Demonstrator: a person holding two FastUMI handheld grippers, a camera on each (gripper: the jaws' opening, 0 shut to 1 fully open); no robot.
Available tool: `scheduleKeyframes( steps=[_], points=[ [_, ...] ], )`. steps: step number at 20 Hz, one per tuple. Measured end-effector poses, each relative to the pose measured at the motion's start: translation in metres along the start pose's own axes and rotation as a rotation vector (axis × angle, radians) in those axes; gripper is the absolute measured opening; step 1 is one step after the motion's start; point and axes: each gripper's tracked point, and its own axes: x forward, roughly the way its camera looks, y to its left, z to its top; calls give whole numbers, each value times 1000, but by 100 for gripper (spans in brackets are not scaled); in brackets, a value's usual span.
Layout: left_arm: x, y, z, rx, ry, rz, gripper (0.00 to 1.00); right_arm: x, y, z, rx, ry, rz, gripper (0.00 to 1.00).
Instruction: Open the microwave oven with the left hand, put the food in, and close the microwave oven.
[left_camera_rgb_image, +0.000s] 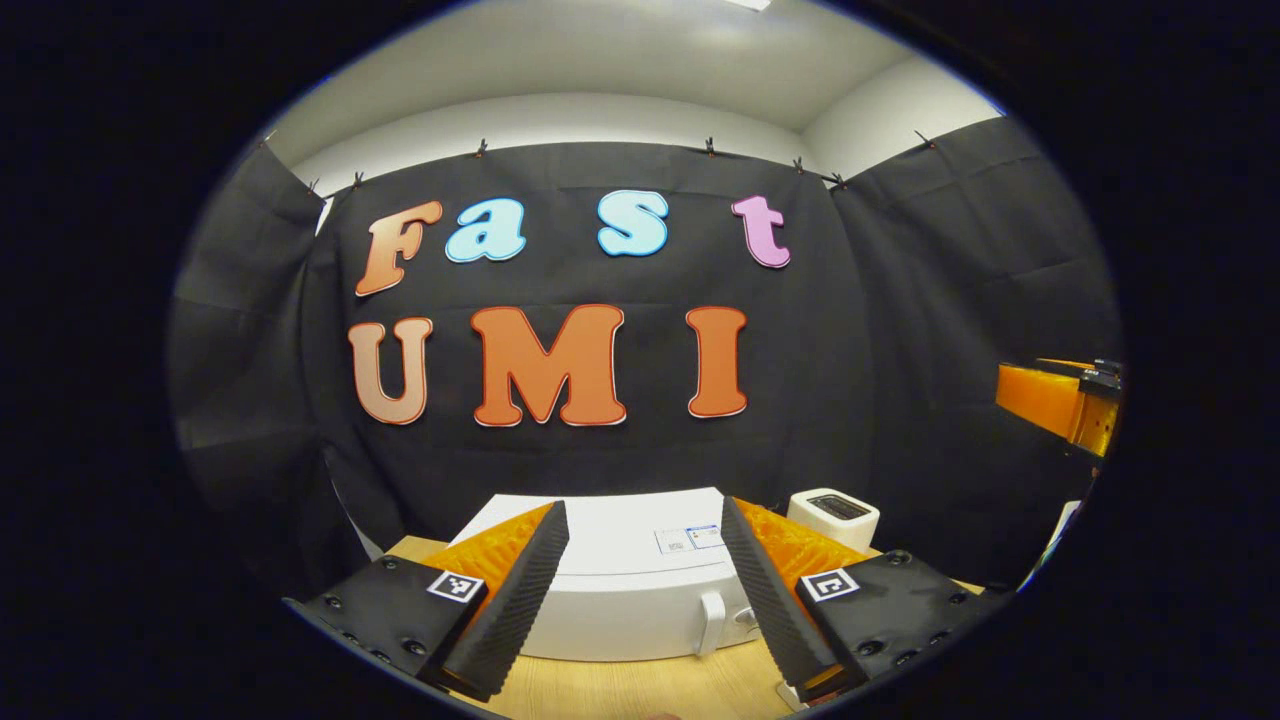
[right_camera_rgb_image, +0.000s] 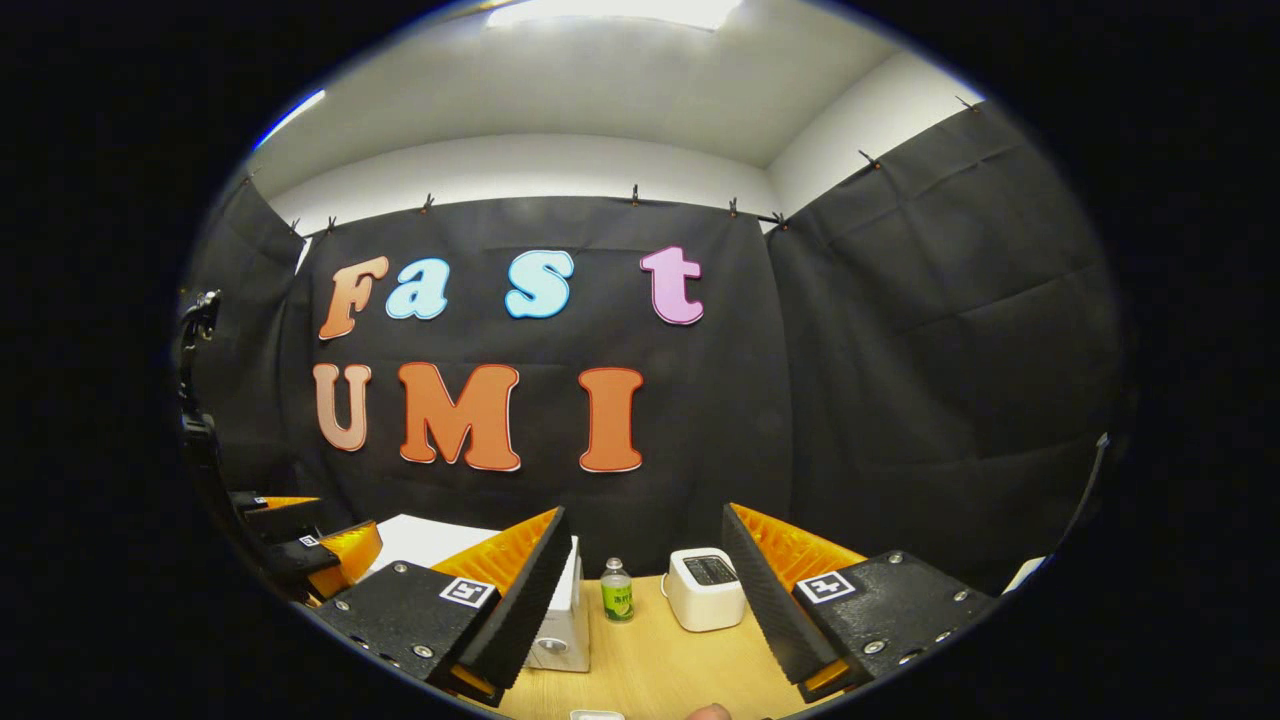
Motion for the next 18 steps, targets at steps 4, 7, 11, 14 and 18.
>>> scheduleKeyframes(
  steps=[4,7,11,14,18],
  points=[
    [6,-14,-20,31,4,2,99,-5,-10,-9,-13,21,-18,94],
    [11,-25,-46,50,41,3,98,-11,-23,-18,-25,37,-36,98],
    [23,-44,-83,81,78,-9,100,-16,-39,-29,-32,67,-61,94],
    [34,-68,-123,112,121,-23,98,-19,-51,-37,-23,96,-77,94],
    [55,-85,-186,175,219,-4,97,-24,-62,-40,-22,120,-82,94]
  ],
)
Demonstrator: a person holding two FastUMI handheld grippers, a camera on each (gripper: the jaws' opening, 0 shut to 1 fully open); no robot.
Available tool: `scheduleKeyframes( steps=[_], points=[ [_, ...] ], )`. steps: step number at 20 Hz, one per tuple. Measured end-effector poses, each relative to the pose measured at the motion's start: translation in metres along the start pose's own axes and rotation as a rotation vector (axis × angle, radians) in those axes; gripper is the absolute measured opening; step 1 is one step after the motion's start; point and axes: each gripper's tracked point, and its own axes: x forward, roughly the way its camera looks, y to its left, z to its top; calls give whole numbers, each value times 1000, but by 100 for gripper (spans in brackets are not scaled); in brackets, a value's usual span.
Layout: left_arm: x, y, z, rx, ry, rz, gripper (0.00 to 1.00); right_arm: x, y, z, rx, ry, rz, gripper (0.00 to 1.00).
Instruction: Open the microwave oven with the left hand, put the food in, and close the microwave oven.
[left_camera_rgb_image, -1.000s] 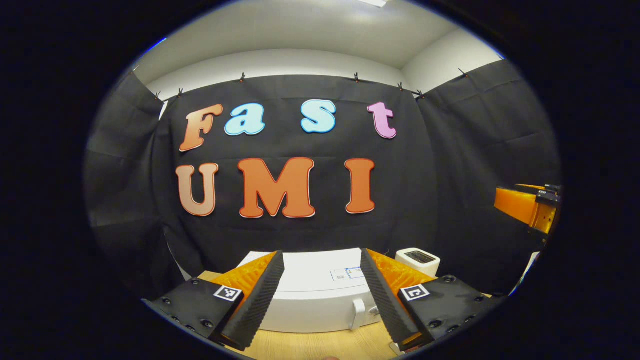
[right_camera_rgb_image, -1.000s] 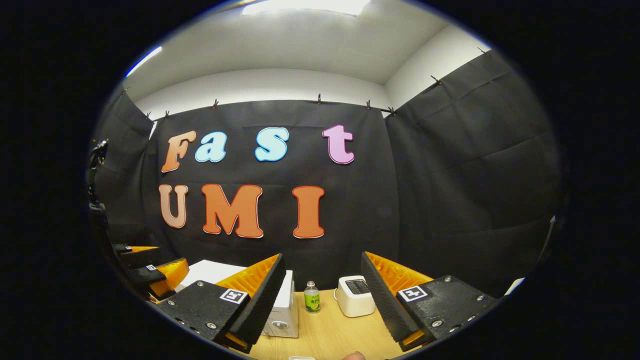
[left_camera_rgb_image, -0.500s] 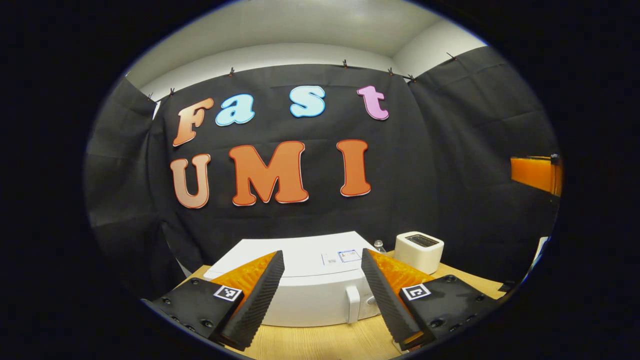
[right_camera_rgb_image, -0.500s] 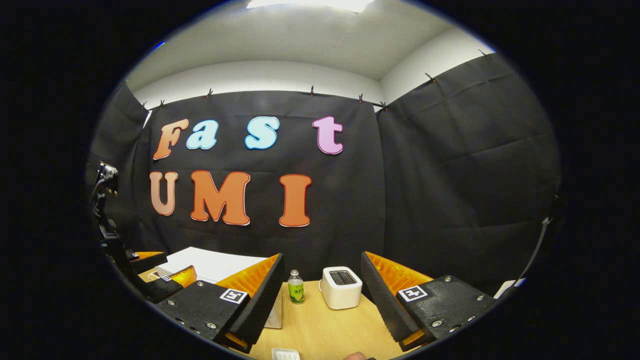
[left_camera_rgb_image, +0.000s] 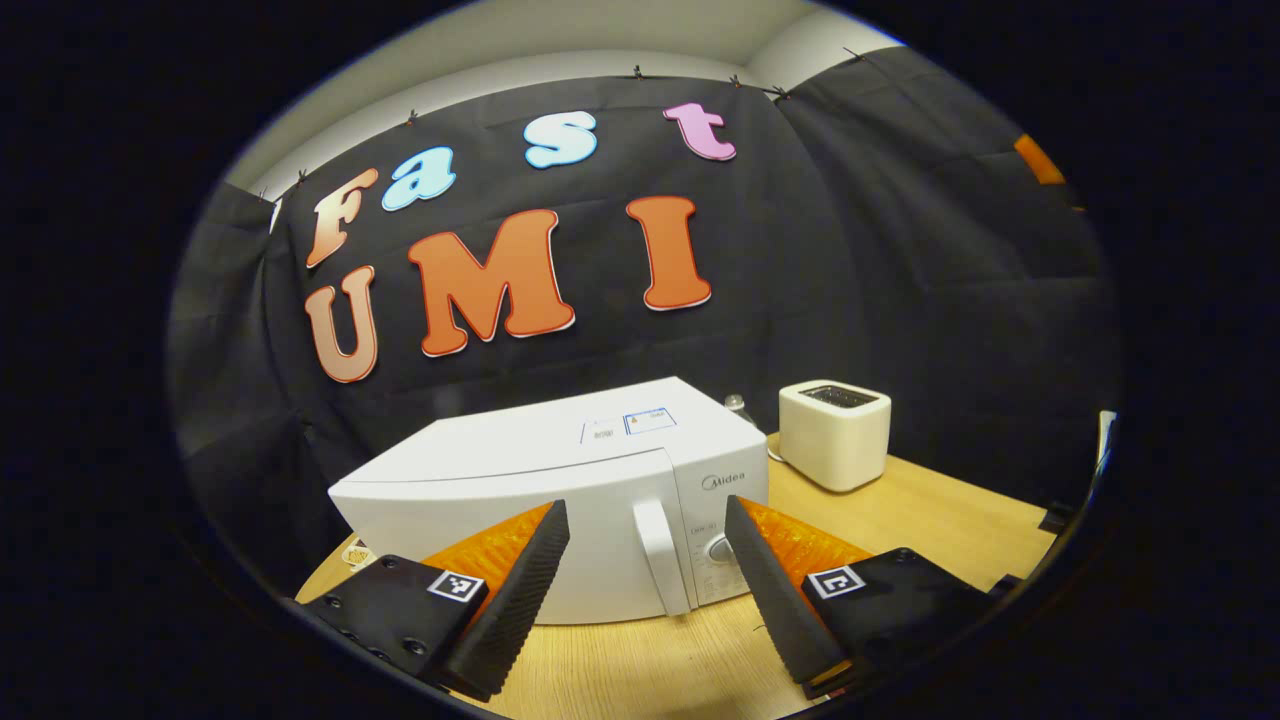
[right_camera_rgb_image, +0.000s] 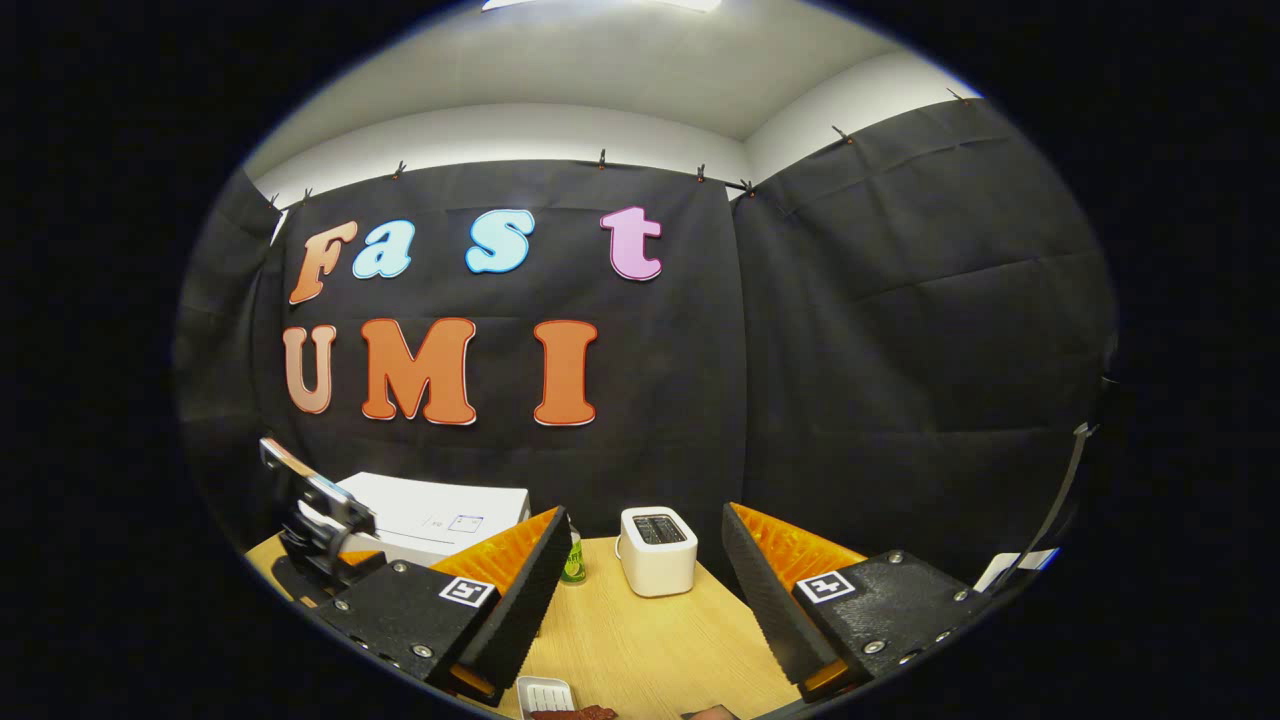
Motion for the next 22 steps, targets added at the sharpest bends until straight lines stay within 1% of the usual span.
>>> scheduleKeyframes(
  steps=[1,2,3,4,5,6,7,10,11,12,14,15,16,17,19,20,21,22],
  points=[
    [10,0,-13,22,29,20,95,-2,-7,0,-2,-1,-6,94],
    [21,-4,-28,26,68,18,79,-4,-12,0,-6,-2,-14,94],
    [29,-6,-36,31,92,25,77,-6,-17,0,-12,-1,-22,94],
    [35,-10,-45,32,110,27,73,-7,-21,-2,-18,4,-30,94],
    [42,-10,-48,33,120,34,65,-9,-26,-2,-24,9,-40,94],
    [49,-9,-52,25,124,39,64,-10,-30,-3,-28,13,-48,94],
    [54,-8,-54,16,123,44,72,-12,-35,-3,-35,16,-54,94],
    [65,-6,-57,-11,124,65,72,-14,-40,-10,-61,34,-62,94],
    [66,1,-60,-9,128,98,64,-15,-41,-12,-71,38,-58,94],
    [65,0,-58,-30,114,100,67,-16,-40,-13,-81,46,-49,94],
    [66,-3,-60,-50,114,94,49,-16,-38,-18,-95,56,-28,94],
    [67,-11,-60,-60,115,62,49,-16,-37,-19,-96,59,-15,94],
    [70,-8,-61,-46,118,75,49,-15,-35,-20,-97,64,-2,94],
    [69,-9,-58,-53,115,78,33,-13,-32,-23,-100,70,15,94],
    [70,-9,-62,-84,119,77,22,-11,-27,-29,-109,83,47,94],
    [69,-9,-61,-92,126,77,21,-10,-25,-32,-112,92,62,94],
    [67,-8,-59,-94,133,77,17,-10,-25,-36,-110,98,75,94],
    [65,-8,-60,-91,135,84,17,-11,-24,-39,-107,103,86,94]
  ],
)
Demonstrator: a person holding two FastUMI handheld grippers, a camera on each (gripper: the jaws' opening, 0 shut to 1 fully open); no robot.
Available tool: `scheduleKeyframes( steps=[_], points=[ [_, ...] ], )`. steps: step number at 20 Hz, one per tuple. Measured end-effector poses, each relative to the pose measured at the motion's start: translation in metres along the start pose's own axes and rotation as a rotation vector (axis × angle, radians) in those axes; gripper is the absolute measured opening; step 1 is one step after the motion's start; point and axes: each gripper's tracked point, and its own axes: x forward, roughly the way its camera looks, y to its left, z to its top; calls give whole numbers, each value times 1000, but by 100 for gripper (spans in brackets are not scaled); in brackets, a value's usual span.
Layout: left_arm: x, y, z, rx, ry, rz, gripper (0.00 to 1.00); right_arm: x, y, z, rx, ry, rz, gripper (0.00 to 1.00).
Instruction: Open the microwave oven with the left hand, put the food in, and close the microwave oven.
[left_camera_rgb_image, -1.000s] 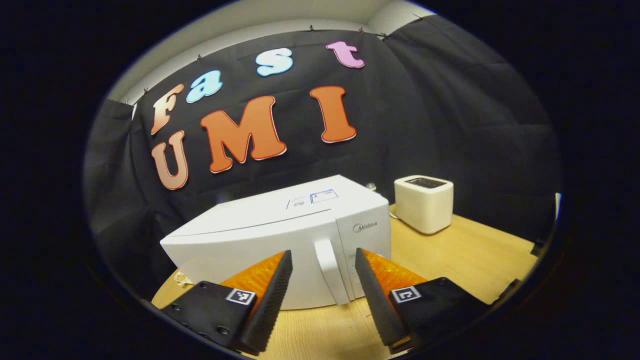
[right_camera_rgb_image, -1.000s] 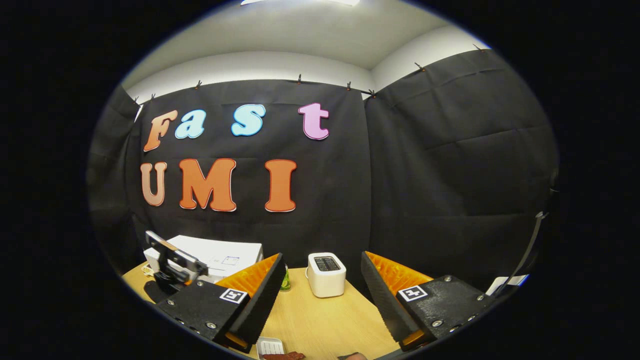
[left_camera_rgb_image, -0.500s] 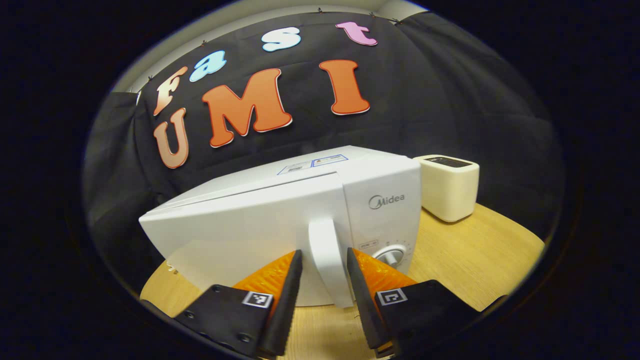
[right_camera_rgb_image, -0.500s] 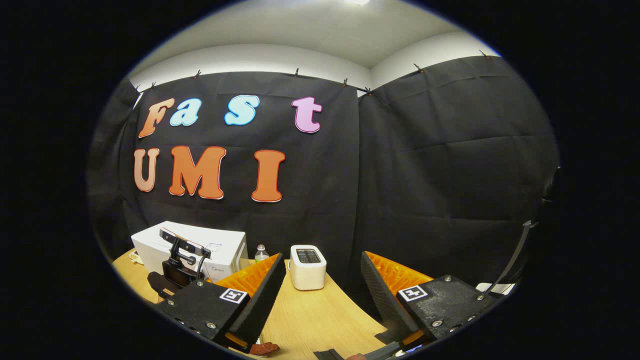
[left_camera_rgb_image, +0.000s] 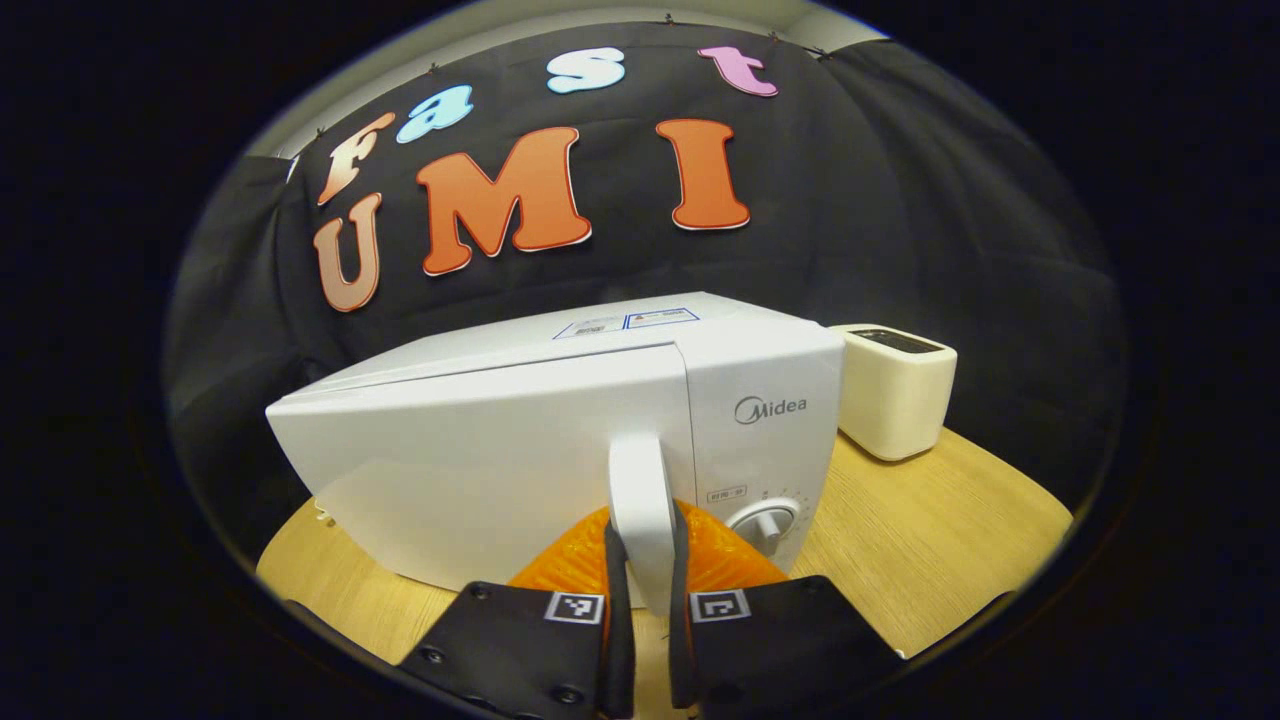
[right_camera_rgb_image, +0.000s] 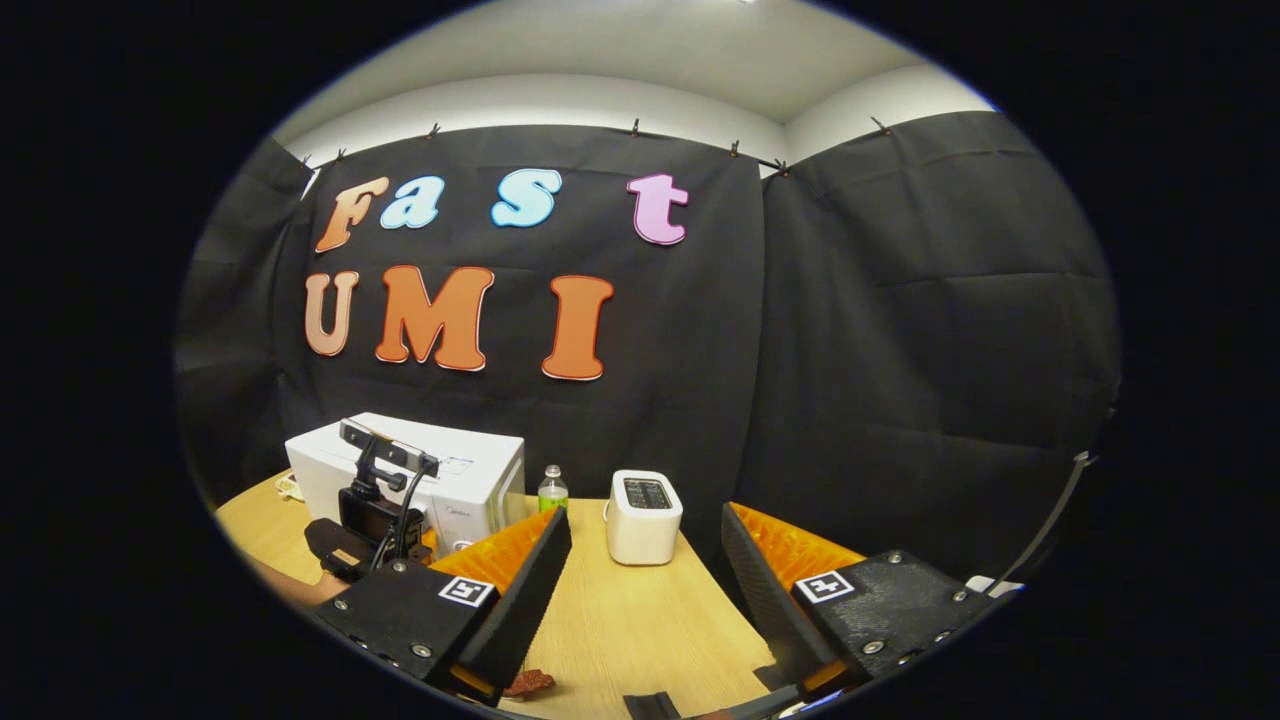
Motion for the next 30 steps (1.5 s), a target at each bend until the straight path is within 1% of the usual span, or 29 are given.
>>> scheduleKeyframes(
  steps=[2,3,4,6,9,10,11,12,16,17,18,19,20,22,24,25,26,27,28,30],
  points=[
    [2,1,1,-9,2,23,17,0,-4,-6,-9,8,1,94],
    [0,1,1,-12,4,37,12,-1,-7,-11,-22,16,-3,94],
    [0,2,0,-12,5,47,17,-2,-11,-14,-36,21,-9,93],
    [-2,2,-1,-11,11,62,17,-3,-17,-18,-48,29,-18,93],
    [-2,3,-1,2,2,88,17,-4,-20,-22,-26,41,-9,93],
    [-2,2,0,-5,0,88,12,-3,-20,-23,-21,43,-8,93],
    [-3,1,-1,-11,-1,86,17,-1,-19,-24,-18,42,-6,93],
    [-4,1,0,-15,0,85,14,1,-19,-24,-19,44,-6,93],
    [-2,2,-1,-33,4,72,14,3,-11,-28,-28,50,14,93],
    [-4,1,-2,-34,6,67,9,4,-9,-28,-32,49,19,93],
    [-14,2,-8,-46,28,79,14,5,-8,-28,-34,48,26,93],
    [-27,4,-13,-58,26,90,14,5,-6,-29,-36,47,32,93],
    [-38,8,-9,-28,-14,90,13,6,-5,-29,-35,47,35,93],
    [-54,9,-16,8,-15,64,13,10,1,-34,-15,61,59,93],
    [-76,16,-27,4,3,41,13,14,12,-42,-8,73,96,93],
    [-89,22,-32,7,6,44,13,17,18,-48,-9,84,113,93],
    [-102,30,-36,17,10,59,9,21,24,-53,-9,97,130,93],
    [-117,39,-41,12,16,77,13,24,31,-57,-6,104,150,96],
    [-131,49,-47,2,24,96,13,27,38,-61,-6,113,174,94],
    [-157,69,-60,-14,50,135,14,32,49,-73,-6,138,216,94]
  ],
)
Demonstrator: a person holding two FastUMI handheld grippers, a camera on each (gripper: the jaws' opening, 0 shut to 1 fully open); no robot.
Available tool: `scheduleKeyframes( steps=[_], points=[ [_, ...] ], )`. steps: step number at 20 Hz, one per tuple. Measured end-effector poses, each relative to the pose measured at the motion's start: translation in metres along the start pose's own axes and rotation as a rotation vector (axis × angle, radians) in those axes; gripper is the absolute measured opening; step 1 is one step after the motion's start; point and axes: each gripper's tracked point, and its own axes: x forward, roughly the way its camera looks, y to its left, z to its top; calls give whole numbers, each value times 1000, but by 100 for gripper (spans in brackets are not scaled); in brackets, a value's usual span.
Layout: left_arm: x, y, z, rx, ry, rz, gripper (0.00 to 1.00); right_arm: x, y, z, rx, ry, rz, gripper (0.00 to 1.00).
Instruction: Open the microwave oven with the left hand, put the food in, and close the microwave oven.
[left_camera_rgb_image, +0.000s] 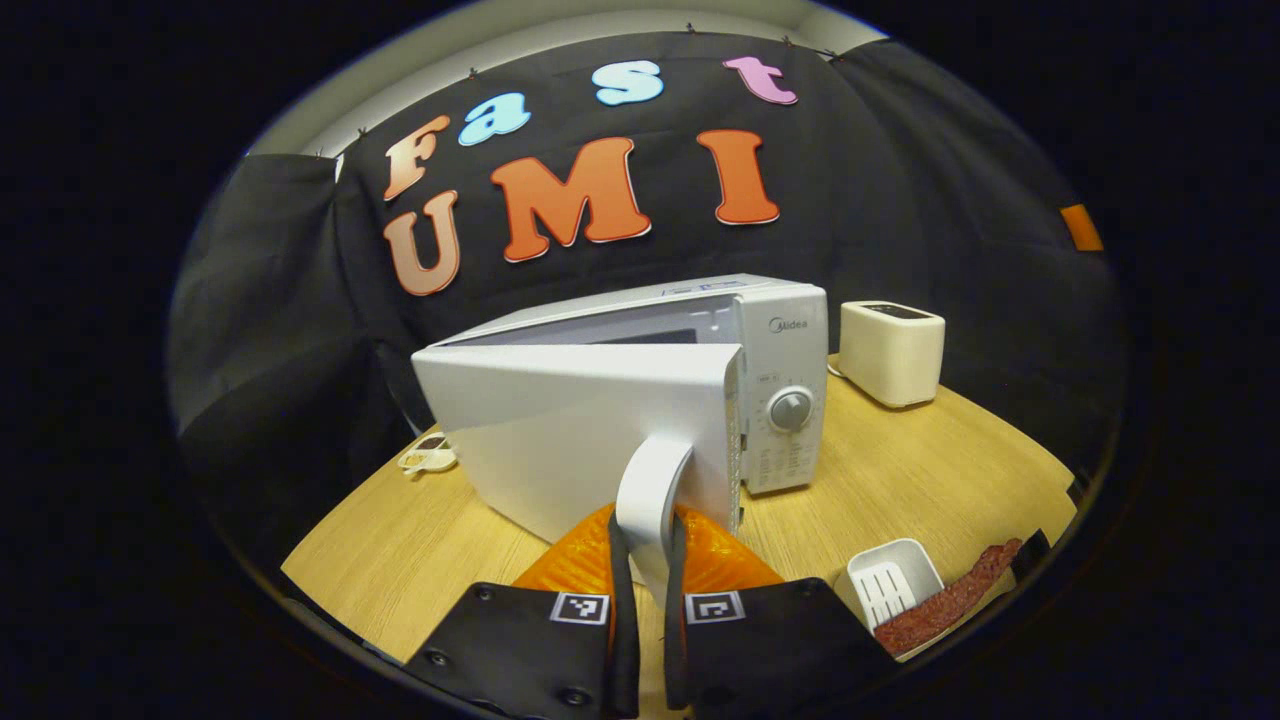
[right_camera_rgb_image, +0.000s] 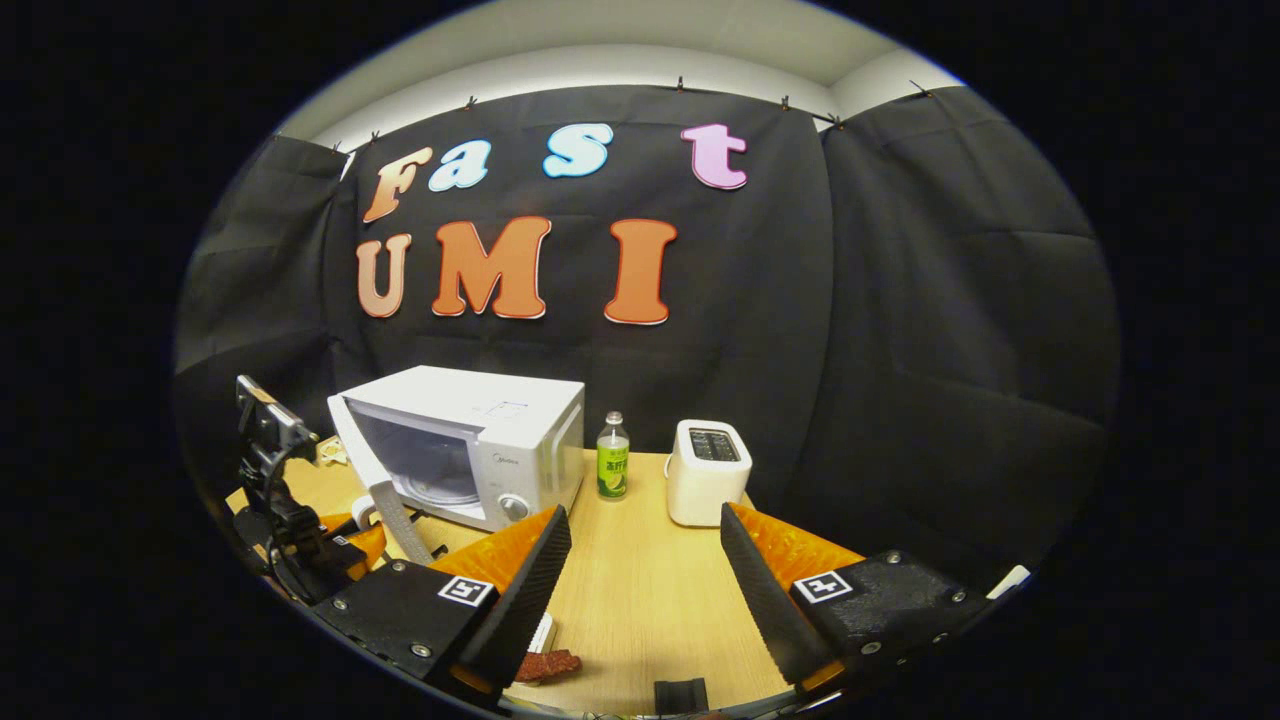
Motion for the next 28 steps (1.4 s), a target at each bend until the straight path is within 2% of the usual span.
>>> scheduleKeyframes(
  steps=[2,3,4,5,6,7,8,9,12,13,14,16,17,20,21,22,24,25,26,27,28],
  points=[
    [-17,22,-8,35,16,33,18,9,5,-12,4,31,30,94],
    [-25,31,-10,67,21,52,16,12,9,-17,10,46,45,94],
    [-33,42,-16,104,25,72,29,15,11,-23,14,62,58,94],
    [-39,54,-18,140,30,98,22,18,14,-30,14,79,70,94],
    [-45,66,-24,164,38,117,30,21,16,-37,11,95,84,94],
    [-51,79,-29,175,46,136,25,23,19,-42,7,111,96,94],
    [-56,91,-33,168,62,149,25,25,22,-48,4,127,108,94],
    [-60,101,-38,153,75,152,32,27,25,-54,0,143,117,93],
    [-71,130,-46,129,108,147,36,31,32,-68,-13,184,136,94],
    [-76,137,-50,118,117,137,40,32,34,-74,-17,201,141,94],
    [-78,146,-52,98,131,122,53,33,37,-80,-16,222,148,94],
    [-82,167,-57,57,157,104,63,34,42,-89,-6,258,155,94],
    [-85,176,-61,39,170,97,74,33,43,-95,-7,276,151,94],
    [-90,209,-75,33,199,99,72,29,50,-117,-29,344,142,94],
    [-91,222,-83,48,217,102,82,29,54,-124,-16,372,147,94],
    [-92,235,-89,61,224,107,75,25,58,-136,-8,418,143,94],
    [-90,263,-98,59,243,122,75,22,63,-158,4,485,122,94],
    [-88,273,-102,43,248,120,83,20,65,-166,21,509,114,94],
    [-87,286,-107,38,259,125,75,20,67,-172,46,529,101,94],
    [-87,298,-110,38,264,134,75,21,69,-180,73,556,88,93],
    [-86,312,-114,38,272,148,80,23,70,-188,96,579,74,91]
  ],
)
